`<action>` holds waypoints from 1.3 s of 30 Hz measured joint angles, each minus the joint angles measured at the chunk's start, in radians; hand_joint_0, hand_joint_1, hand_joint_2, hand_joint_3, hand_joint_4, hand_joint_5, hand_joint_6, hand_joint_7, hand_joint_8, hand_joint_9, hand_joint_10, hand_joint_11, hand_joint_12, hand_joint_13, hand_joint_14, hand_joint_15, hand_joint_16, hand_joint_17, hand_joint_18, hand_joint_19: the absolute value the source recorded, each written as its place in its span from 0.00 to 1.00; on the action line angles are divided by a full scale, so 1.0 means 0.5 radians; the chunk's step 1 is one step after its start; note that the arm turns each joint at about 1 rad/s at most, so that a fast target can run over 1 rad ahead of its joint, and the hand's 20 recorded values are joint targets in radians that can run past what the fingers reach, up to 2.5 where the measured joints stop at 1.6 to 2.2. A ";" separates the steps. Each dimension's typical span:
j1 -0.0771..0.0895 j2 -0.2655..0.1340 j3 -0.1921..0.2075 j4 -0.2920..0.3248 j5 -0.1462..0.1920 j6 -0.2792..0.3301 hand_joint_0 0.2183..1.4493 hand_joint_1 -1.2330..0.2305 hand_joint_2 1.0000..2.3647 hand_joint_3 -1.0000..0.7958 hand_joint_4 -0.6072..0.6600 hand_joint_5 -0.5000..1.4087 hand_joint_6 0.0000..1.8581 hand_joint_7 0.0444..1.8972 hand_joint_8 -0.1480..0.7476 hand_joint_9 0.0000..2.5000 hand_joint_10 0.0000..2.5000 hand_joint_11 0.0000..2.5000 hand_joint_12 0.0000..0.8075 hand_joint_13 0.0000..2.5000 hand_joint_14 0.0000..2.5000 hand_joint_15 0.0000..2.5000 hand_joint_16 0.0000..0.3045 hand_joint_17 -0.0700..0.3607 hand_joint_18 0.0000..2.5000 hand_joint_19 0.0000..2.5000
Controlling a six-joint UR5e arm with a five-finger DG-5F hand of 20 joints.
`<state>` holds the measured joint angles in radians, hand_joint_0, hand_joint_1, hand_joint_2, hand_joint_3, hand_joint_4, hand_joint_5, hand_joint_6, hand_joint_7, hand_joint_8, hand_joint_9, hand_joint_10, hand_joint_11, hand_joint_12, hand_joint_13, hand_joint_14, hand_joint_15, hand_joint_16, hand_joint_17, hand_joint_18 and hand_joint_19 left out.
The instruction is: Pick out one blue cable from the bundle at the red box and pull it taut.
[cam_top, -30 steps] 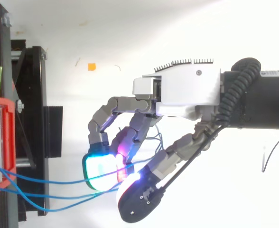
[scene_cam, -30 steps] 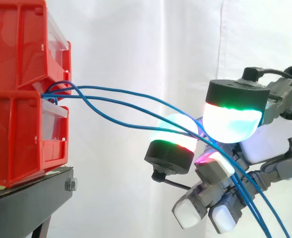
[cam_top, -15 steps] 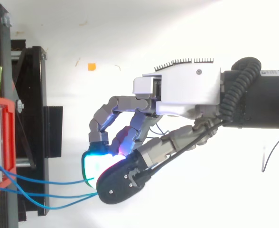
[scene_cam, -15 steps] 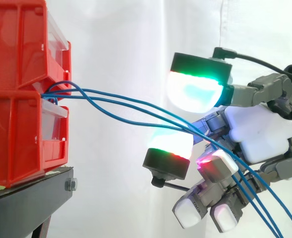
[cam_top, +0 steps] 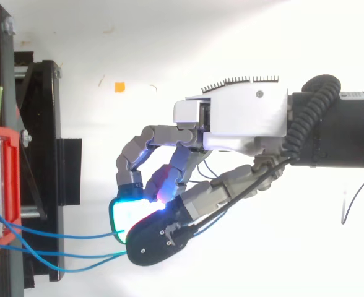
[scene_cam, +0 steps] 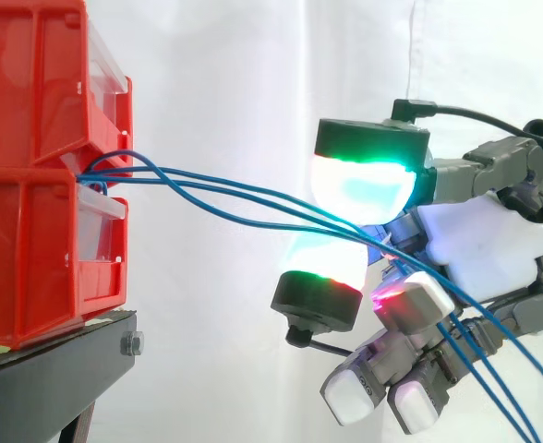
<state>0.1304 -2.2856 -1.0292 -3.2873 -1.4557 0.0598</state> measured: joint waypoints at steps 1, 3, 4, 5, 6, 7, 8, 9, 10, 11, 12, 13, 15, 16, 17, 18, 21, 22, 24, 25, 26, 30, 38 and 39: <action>0.000 0.000 0.000 0.000 0.000 0.000 0.30 0.33 0.02 0.46 0.42 0.21 0.48 0.54 0.49 0.50 0.01 0.29 0.22 0.29 0.00 0.11 0.11 0.33 0.29 0.16; 0.000 0.000 0.000 0.000 0.000 0.000 0.30 0.32 0.02 0.48 0.41 0.22 0.48 0.55 0.49 0.50 0.01 0.28 0.22 0.29 0.00 0.11 0.11 0.33 0.29 0.16; 0.000 0.000 0.000 0.000 0.000 0.000 0.30 0.32 0.02 0.48 0.41 0.22 0.48 0.55 0.49 0.50 0.01 0.28 0.21 0.29 0.00 0.11 0.11 0.33 0.29 0.16; 0.000 0.000 0.000 0.000 0.000 0.000 0.30 0.32 0.02 0.48 0.41 0.22 0.48 0.55 0.49 0.50 0.01 0.28 0.21 0.29 0.00 0.11 0.11 0.33 0.29 0.16; 0.000 0.000 0.000 0.000 0.000 0.000 0.30 0.31 0.02 0.49 0.41 0.22 0.48 0.55 0.49 0.50 0.01 0.28 0.22 0.29 0.00 0.11 0.11 0.34 0.29 0.16; 0.000 0.000 0.000 0.000 -0.001 0.000 0.30 0.31 0.02 0.49 0.40 0.22 0.48 0.55 0.49 0.50 0.01 0.29 0.22 0.29 0.00 0.11 0.11 0.34 0.29 0.16; 0.000 0.000 0.000 0.000 -0.001 0.000 0.30 0.31 0.02 0.49 0.40 0.22 0.48 0.55 0.49 0.50 0.01 0.28 0.22 0.29 0.00 0.11 0.11 0.34 0.29 0.16; 0.000 0.000 0.000 0.000 -0.001 0.000 0.30 0.31 0.02 0.50 0.40 0.22 0.48 0.55 0.49 0.50 0.01 0.28 0.21 0.29 0.00 0.11 0.11 0.34 0.29 0.16; 0.000 0.000 0.000 0.000 -0.002 0.000 0.30 0.31 0.02 0.50 0.40 0.22 0.48 0.56 0.49 0.50 0.01 0.29 0.22 0.29 0.00 0.11 0.11 0.34 0.30 0.16; 0.000 0.000 0.000 0.000 -0.002 0.000 0.30 0.31 0.02 0.49 0.40 0.22 0.48 0.55 0.49 0.50 0.01 0.28 0.22 0.29 0.00 0.11 0.11 0.34 0.30 0.16; 0.000 0.000 0.000 0.000 -0.002 0.000 0.30 0.31 0.02 0.50 0.40 0.22 0.48 0.55 0.49 0.50 0.01 0.28 0.22 0.29 0.00 0.11 0.11 0.34 0.30 0.16; 0.000 0.000 0.000 0.000 -0.003 0.000 0.30 0.31 0.02 0.50 0.39 0.22 0.48 0.55 0.49 0.50 0.01 0.28 0.22 0.29 0.00 0.11 0.11 0.34 0.30 0.16; 0.000 0.000 0.000 0.000 -0.003 0.000 0.30 0.31 0.02 0.50 0.38 0.22 0.48 0.55 0.48 0.49 0.01 0.26 0.22 0.29 0.00 0.11 0.11 0.34 0.30 0.16; 0.000 0.000 0.000 0.000 -0.004 0.000 0.29 0.31 0.02 0.50 0.38 0.22 0.48 0.55 0.47 0.48 0.01 0.24 0.22 0.29 0.00 0.11 0.11 0.34 0.30 0.16; 0.000 0.000 0.001 0.000 -0.004 0.000 0.30 0.31 0.02 0.50 0.38 0.22 0.48 0.55 0.47 0.47 0.01 0.23 0.22 0.29 0.00 0.11 0.11 0.34 0.30 0.16; 0.000 0.000 0.001 0.000 -0.006 0.000 0.29 0.31 0.02 0.50 0.37 0.22 0.48 0.55 0.46 0.46 0.01 0.21 0.23 0.29 0.00 0.10 0.11 0.34 0.30 0.16; 0.000 0.000 0.001 0.000 -0.008 0.002 0.29 0.32 0.02 0.51 0.36 0.23 0.47 0.54 0.46 0.43 0.01 0.17 0.27 0.28 0.00 0.09 0.12 0.36 0.30 0.15; 0.000 0.000 0.001 0.000 -0.008 0.002 0.29 0.32 0.02 0.51 0.36 0.23 0.47 0.54 0.45 0.42 0.01 0.16 0.28 0.28 0.00 0.09 0.12 0.36 0.30 0.15; 0.000 0.000 0.001 -0.004 -0.005 -0.002 0.29 0.32 0.01 0.51 0.35 0.23 0.47 0.55 0.45 0.40 0.01 0.15 0.29 0.28 0.00 0.09 0.12 0.36 0.29 0.15; 0.000 0.001 0.002 -0.006 -0.004 -0.005 0.29 0.32 0.01 0.51 0.35 0.23 0.47 0.55 0.45 0.39 0.00 0.15 0.30 0.27 0.00 0.08 0.12 0.36 0.29 0.15; 0.000 0.002 0.002 -0.011 -0.003 -0.012 0.29 0.32 0.01 0.51 0.35 0.23 0.47 0.55 0.45 0.39 0.00 0.14 0.31 0.27 0.00 0.09 0.12 0.36 0.29 0.15; 0.000 0.009 0.004 -0.031 -0.004 -0.064 0.29 0.33 0.01 0.51 0.35 0.23 0.47 0.54 0.46 0.37 0.00 0.13 0.33 0.27 0.00 0.08 0.13 0.37 0.29 0.15; 0.002 0.076 0.004 -0.071 0.035 -0.240 0.29 0.33 0.01 0.51 0.35 0.23 0.47 0.54 0.46 0.36 0.00 0.12 0.34 0.26 0.00 0.08 0.13 0.37 0.28 0.15; 0.003 0.081 0.004 -0.077 0.044 -0.253 0.29 0.33 0.01 0.51 0.35 0.23 0.47 0.54 0.46 0.35 0.00 0.12 0.34 0.26 0.00 0.08 0.13 0.37 0.28 0.15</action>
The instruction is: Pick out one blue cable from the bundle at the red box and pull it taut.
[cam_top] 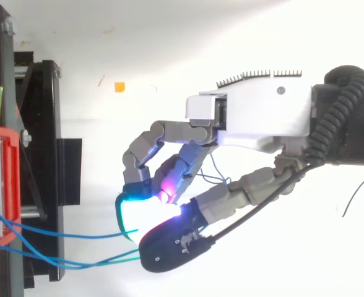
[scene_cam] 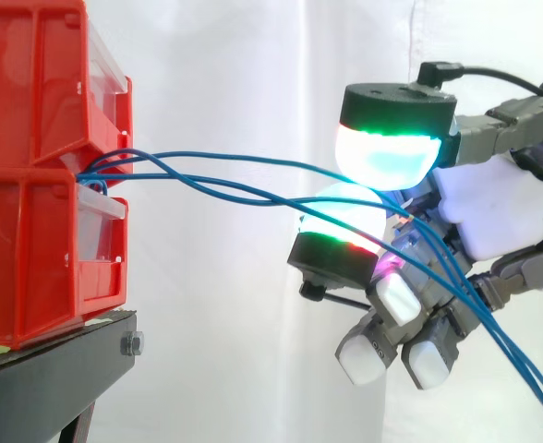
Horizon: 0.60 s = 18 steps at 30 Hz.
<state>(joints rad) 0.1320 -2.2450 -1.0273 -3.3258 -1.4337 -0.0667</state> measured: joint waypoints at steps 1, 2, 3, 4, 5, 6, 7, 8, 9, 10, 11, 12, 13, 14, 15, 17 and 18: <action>0.001 0.004 0.000 -0.006 0.008 -0.010 0.29 0.33 0.01 0.51 0.35 0.23 0.47 0.54 0.46 0.35 0.00 0.12 0.35 0.25 0.00 0.08 0.13 0.37 0.28 0.15; 0.001 0.008 0.000 -0.013 0.016 -0.017 0.29 0.33 0.01 0.51 0.35 0.23 0.47 0.54 0.46 0.35 0.00 0.12 0.35 0.25 0.00 0.08 0.13 0.37 0.28 0.15; 0.003 0.013 -0.001 -0.028 0.025 -0.024 0.29 0.33 0.01 0.51 0.35 0.23 0.47 0.54 0.46 0.35 0.00 0.12 0.35 0.25 0.00 0.08 0.13 0.38 0.28 0.14; 0.004 0.015 -0.001 -0.043 0.032 -0.028 0.29 0.33 0.01 0.51 0.35 0.23 0.47 0.54 0.46 0.34 0.00 0.12 0.35 0.25 0.00 0.08 0.13 0.38 0.28 0.14; 0.005 0.019 -0.001 -0.067 0.041 -0.032 0.29 0.33 0.01 0.51 0.35 0.23 0.47 0.53 0.46 0.34 0.00 0.11 0.35 0.25 0.00 0.08 0.14 0.38 0.28 0.14; 0.007 0.021 -0.001 -0.086 0.048 -0.034 0.29 0.33 0.01 0.51 0.34 0.23 0.47 0.54 0.46 0.34 0.00 0.11 0.35 0.25 0.00 0.08 0.14 0.38 0.27 0.14; 0.008 0.022 -0.002 -0.106 0.056 -0.036 0.29 0.33 0.01 0.50 0.34 0.23 0.47 0.53 0.45 0.33 0.00 0.10 0.36 0.25 0.00 0.08 0.14 0.38 0.27 0.14; 0.010 0.024 -0.003 -0.129 0.070 -0.037 0.29 0.33 0.01 0.50 0.34 0.23 0.47 0.53 0.46 0.33 0.00 0.10 0.36 0.25 0.00 0.07 0.14 0.38 0.27 0.14; 0.011 0.025 -0.003 -0.144 0.081 -0.037 0.29 0.33 0.01 0.50 0.34 0.23 0.47 0.53 0.45 0.32 0.00 0.09 0.35 0.24 0.00 0.07 0.14 0.38 0.27 0.14; 0.013 0.025 -0.003 -0.155 0.091 -0.036 0.29 0.33 0.01 0.50 0.34 0.23 0.47 0.53 0.46 0.31 0.00 0.08 0.36 0.24 0.00 0.07 0.14 0.38 0.27 0.14; 0.014 0.025 -0.003 -0.164 0.104 -0.035 0.29 0.32 0.01 0.50 0.34 0.23 0.47 0.53 0.46 0.31 0.00 0.08 0.35 0.24 0.00 0.07 0.14 0.38 0.27 0.14; 0.016 0.026 -0.003 -0.173 0.122 -0.033 0.29 0.32 0.01 0.50 0.34 0.23 0.47 0.53 0.46 0.30 0.00 0.08 0.36 0.24 0.00 0.07 0.13 0.38 0.26 0.14; 0.018 0.026 -0.003 -0.178 0.137 -0.031 0.29 0.32 0.01 0.50 0.34 0.23 0.47 0.53 0.46 0.30 0.00 0.08 0.36 0.23 0.00 0.07 0.13 0.38 0.26 0.14; 0.020 0.026 -0.003 -0.180 0.153 -0.028 0.29 0.32 0.01 0.50 0.34 0.23 0.47 0.53 0.45 0.30 0.00 0.08 0.36 0.23 0.00 0.07 0.13 0.38 0.26 0.14; 0.023 0.025 -0.004 -0.182 0.176 -0.018 0.29 0.33 0.01 0.50 0.34 0.23 0.47 0.53 0.45 0.29 0.00 0.08 0.35 0.23 0.00 0.07 0.13 0.37 0.26 0.14; 0.028 0.025 -0.009 -0.181 0.214 0.013 0.29 0.33 0.01 0.50 0.34 0.23 0.47 0.53 0.45 0.29 0.00 0.08 0.35 0.23 0.00 0.07 0.13 0.37 0.26 0.14; 0.030 0.026 -0.013 -0.179 0.226 0.030 0.29 0.33 0.01 0.50 0.34 0.23 0.47 0.53 0.45 0.29 0.00 0.08 0.35 0.23 0.00 0.07 0.13 0.37 0.26 0.14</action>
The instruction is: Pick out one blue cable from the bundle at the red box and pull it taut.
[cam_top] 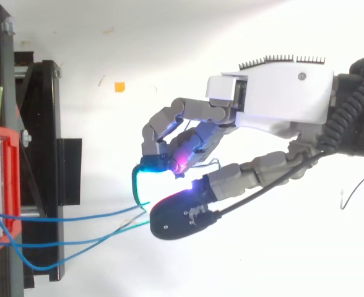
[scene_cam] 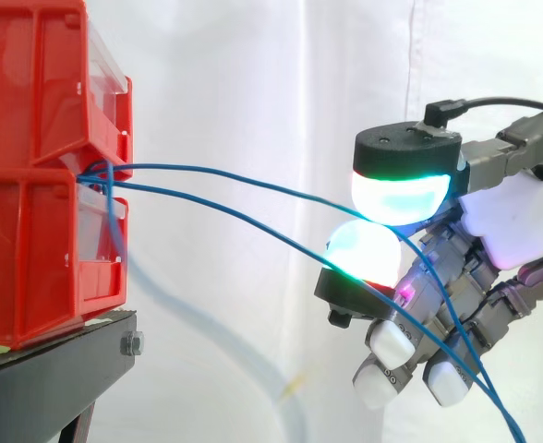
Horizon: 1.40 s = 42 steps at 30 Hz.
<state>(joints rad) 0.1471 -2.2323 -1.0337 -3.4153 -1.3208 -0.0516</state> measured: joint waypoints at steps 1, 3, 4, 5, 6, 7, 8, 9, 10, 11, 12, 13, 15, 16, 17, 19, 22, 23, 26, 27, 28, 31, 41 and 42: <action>0.003 0.000 -0.006 0.004 0.008 0.020 0.29 0.33 0.01 0.50 0.34 0.23 0.47 0.53 0.45 0.29 0.00 0.08 0.36 0.23 0.00 0.07 0.13 0.37 0.26 0.14; 0.008 0.000 -0.026 0.019 0.020 0.068 0.29 0.33 0.01 0.50 0.34 0.23 0.47 0.53 0.45 0.30 0.00 0.08 0.35 0.23 0.00 0.07 0.13 0.37 0.26 0.14; 0.011 0.000 -0.038 0.030 0.023 0.090 0.29 0.33 0.01 0.50 0.34 0.23 0.47 0.54 0.45 0.30 0.00 0.08 0.35 0.23 0.00 0.07 0.13 0.37 0.26 0.14; 0.014 0.001 -0.056 0.051 0.025 0.117 0.29 0.33 0.01 0.50 0.34 0.23 0.47 0.53 0.45 0.30 0.00 0.08 0.36 0.23 0.00 0.07 0.13 0.37 0.26 0.14; 0.017 0.000 -0.070 0.067 0.025 0.135 0.29 0.33 0.01 0.50 0.34 0.23 0.47 0.53 0.45 0.30 0.00 0.08 0.36 0.23 0.00 0.07 0.13 0.37 0.26 0.14; 0.019 0.000 -0.082 0.083 0.025 0.150 0.29 0.33 0.01 0.50 0.34 0.23 0.47 0.54 0.46 0.30 0.00 0.08 0.36 0.23 0.00 0.07 0.13 0.37 0.26 0.14; 0.022 0.000 -0.100 0.106 0.025 0.165 0.29 0.33 0.01 0.50 0.34 0.23 0.47 0.53 0.45 0.30 0.00 0.08 0.36 0.23 0.00 0.07 0.13 0.37 0.26 0.14; 0.024 0.000 -0.114 0.126 0.025 0.174 0.29 0.33 0.01 0.50 0.34 0.23 0.47 0.54 0.45 0.30 0.00 0.08 0.36 0.23 0.00 0.07 0.13 0.37 0.26 0.14; 0.026 0.000 -0.127 0.148 0.024 0.180 0.29 0.33 0.01 0.50 0.34 0.23 0.47 0.54 0.46 0.30 0.00 0.08 0.36 0.23 0.00 0.07 0.13 0.38 0.26 0.14; 0.029 0.000 -0.142 0.174 0.023 0.186 0.29 0.33 0.01 0.50 0.34 0.23 0.47 0.54 0.46 0.30 0.00 0.09 0.36 0.23 0.00 0.07 0.13 0.37 0.26 0.14; 0.030 0.000 -0.153 0.192 0.021 0.189 0.29 0.33 0.01 0.50 0.34 0.23 0.47 0.54 0.46 0.31 0.00 0.09 0.36 0.23 0.00 0.07 0.13 0.37 0.26 0.14; 0.032 0.000 -0.164 0.210 0.019 0.192 0.29 0.33 0.01 0.50 0.34 0.23 0.47 0.54 0.46 0.31 0.00 0.09 0.36 0.23 0.00 0.07 0.13 0.37 0.26 0.14; 0.036 0.000 -0.193 0.250 0.013 0.195 0.29 0.33 0.01 0.50 0.34 0.23 0.47 0.54 0.46 0.31 0.00 0.09 0.36 0.23 0.00 0.07 0.13 0.37 0.26 0.14; 0.039 0.000 -0.205 0.268 0.010 0.196 0.29 0.33 0.01 0.50 0.34 0.23 0.47 0.54 0.46 0.31 0.00 0.09 0.36 0.23 0.00 0.08 0.13 0.37 0.26 0.14; 0.042 0.000 -0.219 0.287 0.007 0.197 0.29 0.33 0.01 0.50 0.34 0.23 0.47 0.54 0.46 0.31 0.00 0.09 0.36 0.23 0.00 0.07 0.13 0.37 0.26 0.14; 0.049 0.000 -0.263 0.346 0.003 0.204 0.29 0.33 0.01 0.50 0.34 0.23 0.47 0.54 0.46 0.31 0.00 0.09 0.36 0.23 0.00 0.07 0.13 0.37 0.25 0.14; 0.062 0.009 -0.337 0.455 0.003 0.223 0.29 0.33 0.01 0.50 0.34 0.23 0.47 0.54 0.46 0.31 0.00 0.09 0.36 0.23 0.00 0.08 0.13 0.37 0.25 0.14; 0.066 0.017 -0.358 0.484 0.005 0.228 0.29 0.33 0.01 0.50 0.34 0.23 0.47 0.54 0.47 0.31 0.00 0.09 0.36 0.23 0.00 0.07 0.13 0.38 0.25 0.14; 0.078 0.061 -0.420 0.559 0.044 0.241 0.29 0.33 0.01 0.50 0.34 0.23 0.47 0.54 0.46 0.31 0.00 0.09 0.36 0.23 0.00 0.08 0.13 0.38 0.25 0.14; 0.081 0.080 -0.435 0.569 0.069 0.247 0.29 0.33 0.01 0.50 0.34 0.23 0.47 0.54 0.46 0.31 0.00 0.09 0.36 0.23 0.00 0.08 0.13 0.38 0.25 0.14; 0.085 0.099 -0.448 0.575 0.102 0.253 0.29 0.33 0.01 0.50 0.34 0.23 0.47 0.54 0.47 0.31 0.00 0.09 0.36 0.23 0.00 0.08 0.13 0.38 0.25 0.14; 0.104 0.156 -0.477 0.567 0.240 0.272 0.29 0.33 0.01 0.50 0.34 0.23 0.47 0.54 0.47 0.31 0.00 0.10 0.36 0.23 0.00 0.08 0.13 0.38 0.25 0.14; 0.159 0.197 -0.493 0.575 0.620 0.279 0.29 0.33 0.01 0.50 0.34 0.23 0.47 0.54 0.47 0.32 0.00 0.10 0.36 0.23 0.00 0.08 0.13 0.38 0.24 0.14; 0.161 0.197 -0.494 0.586 0.611 0.278 0.29 0.33 0.01 0.50 0.34 0.23 0.47 0.54 0.47 0.32 0.00 0.10 0.36 0.22 0.00 0.07 0.13 0.37 0.24 0.14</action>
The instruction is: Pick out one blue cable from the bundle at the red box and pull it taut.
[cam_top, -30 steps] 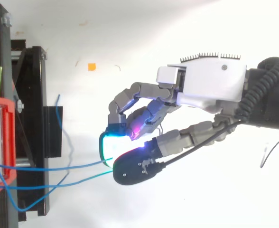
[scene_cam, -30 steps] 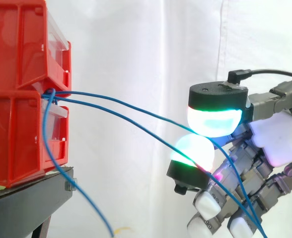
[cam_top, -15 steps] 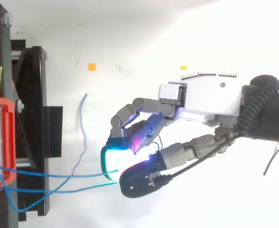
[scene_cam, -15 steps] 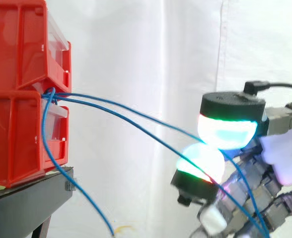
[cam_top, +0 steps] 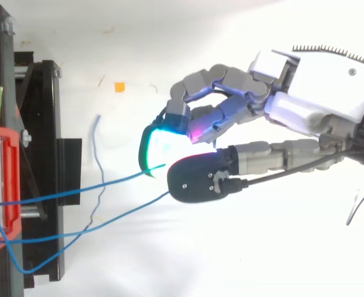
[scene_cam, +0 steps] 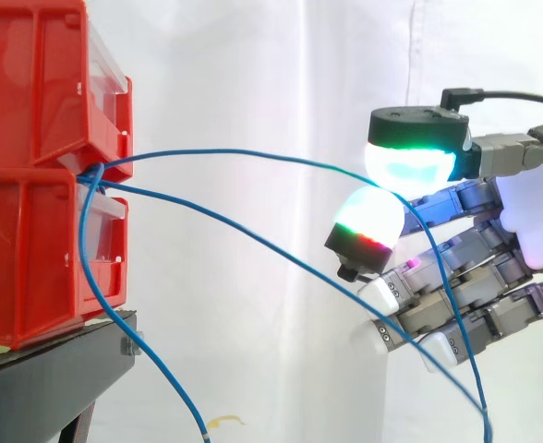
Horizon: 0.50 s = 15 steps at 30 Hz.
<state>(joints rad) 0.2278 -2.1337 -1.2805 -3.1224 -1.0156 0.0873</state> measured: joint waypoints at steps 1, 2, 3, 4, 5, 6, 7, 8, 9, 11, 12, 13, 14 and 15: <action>0.002 0.000 0.000 0.009 -0.012 -0.002 0.29 0.33 0.01 0.49 0.35 0.23 0.47 0.54 0.47 0.32 0.00 0.10 0.36 0.22 0.00 0.07 0.13 0.37 0.24 0.14; 0.004 0.000 0.000 0.017 -0.024 -0.004 0.29 0.33 0.01 0.50 0.35 0.23 0.47 0.54 0.47 0.32 0.00 0.10 0.36 0.22 0.00 0.08 0.13 0.37 0.24 0.14; 0.007 0.000 -0.001 0.027 -0.043 -0.009 0.29 0.33 0.01 0.50 0.35 0.23 0.47 0.54 0.47 0.32 0.00 0.10 0.36 0.22 0.00 0.07 0.13 0.37 0.24 0.14; 0.009 0.000 -0.001 0.035 -0.058 -0.014 0.29 0.33 0.01 0.50 0.35 0.23 0.47 0.54 0.47 0.32 0.00 0.10 0.36 0.22 0.00 0.08 0.13 0.37 0.24 0.14; 0.011 0.000 -0.001 0.047 -0.081 -0.024 0.29 0.33 0.01 0.50 0.35 0.23 0.47 0.54 0.47 0.32 0.00 0.10 0.36 0.22 0.00 0.08 0.13 0.37 0.24 0.14; 0.013 0.000 -0.001 0.058 -0.099 -0.032 0.29 0.33 0.01 0.50 0.35 0.23 0.47 0.54 0.47 0.32 0.00 0.10 0.36 0.22 0.00 0.08 0.13 0.37 0.24 0.14; 0.015 0.000 -0.001 0.069 -0.118 -0.041 0.29 0.33 0.01 0.50 0.35 0.23 0.47 0.54 0.47 0.32 0.00 0.10 0.36 0.22 0.00 0.08 0.13 0.37 0.24 0.14; 0.018 0.000 -0.001 0.087 -0.148 -0.057 0.29 0.33 0.01 0.50 0.35 0.23 0.47 0.54 0.47 0.32 0.00 0.10 0.36 0.22 0.00 0.08 0.13 0.37 0.24 0.14; 0.021 0.000 -0.001 0.102 -0.171 -0.071 0.29 0.33 0.01 0.50 0.35 0.23 0.47 0.54 0.47 0.32 0.00 0.10 0.36 0.22 0.00 0.07 0.13 0.37 0.24 0.14; 0.027 0.000 -0.001 0.133 -0.221 -0.104 0.29 0.33 0.01 0.49 0.34 0.23 0.47 0.54 0.47 0.32 0.00 0.10 0.36 0.22 0.00 0.08 0.13 0.37 0.24 0.14; 0.029 0.000 -0.001 0.144 -0.241 -0.118 0.29 0.33 0.01 0.50 0.35 0.23 0.47 0.54 0.47 0.32 0.00 0.10 0.36 0.22 0.00 0.07 0.13 0.37 0.24 0.14; 0.031 0.000 -0.002 0.153 -0.260 -0.130 0.29 0.33 0.01 0.50 0.35 0.23 0.47 0.54 0.47 0.33 0.00 0.10 0.36 0.22 0.00 0.08 0.13 0.37 0.24 0.14; 0.035 0.000 -0.003 0.162 -0.279 -0.142 0.29 0.33 0.01 0.50 0.35 0.23 0.47 0.54 0.47 0.33 0.00 0.10 0.36 0.22 0.00 0.08 0.13 0.37 0.24 0.14; 0.037 0.000 -0.004 0.166 -0.291 -0.148 0.29 0.33 0.01 0.50 0.35 0.23 0.47 0.54 0.47 0.33 0.00 0.10 0.36 0.22 0.00 0.08 0.13 0.37 0.24 0.14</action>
<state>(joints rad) 0.2463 -2.1337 -1.2827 -3.0393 -1.1613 0.0131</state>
